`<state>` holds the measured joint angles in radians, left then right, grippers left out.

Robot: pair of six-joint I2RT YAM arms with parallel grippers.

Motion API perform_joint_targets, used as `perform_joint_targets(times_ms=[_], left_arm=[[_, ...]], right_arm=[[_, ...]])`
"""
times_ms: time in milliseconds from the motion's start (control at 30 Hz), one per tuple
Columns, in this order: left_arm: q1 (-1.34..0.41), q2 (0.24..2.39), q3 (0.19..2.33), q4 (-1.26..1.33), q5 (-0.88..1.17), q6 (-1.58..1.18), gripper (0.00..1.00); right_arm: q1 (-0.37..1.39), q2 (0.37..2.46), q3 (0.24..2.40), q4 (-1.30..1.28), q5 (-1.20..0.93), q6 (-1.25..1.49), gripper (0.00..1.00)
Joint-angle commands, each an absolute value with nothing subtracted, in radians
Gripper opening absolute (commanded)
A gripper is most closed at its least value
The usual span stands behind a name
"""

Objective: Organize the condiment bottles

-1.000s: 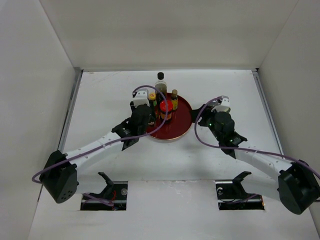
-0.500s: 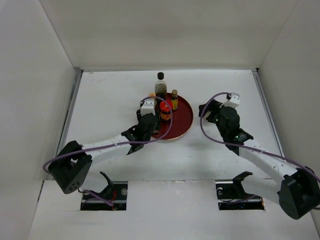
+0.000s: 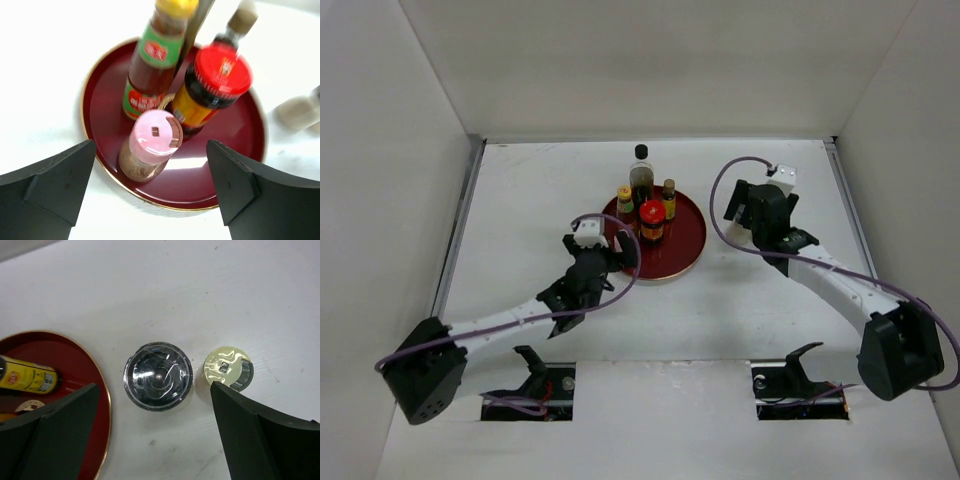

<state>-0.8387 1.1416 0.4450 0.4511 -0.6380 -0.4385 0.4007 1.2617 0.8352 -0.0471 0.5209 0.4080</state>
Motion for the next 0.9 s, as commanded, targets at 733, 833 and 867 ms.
perform_joint_targets(times_ms=[733,833,867], left_arm=[[-0.814,0.847,0.207,0.788,-0.819,-0.46,1.0],[-0.805,0.85,0.199,0.804,-0.831,-0.46,1.0],[-0.803,0.844,0.196,0.804,-0.833,-0.46,1.0]], right_arm=[[0.395,1.471,1.029,-0.134,0.564,0.339,0.55],[0.415,1.384,1.016,-0.084,0.607,0.321,0.51],[0.435,1.352,1.014,-0.08,0.62,0.311,0.5]])
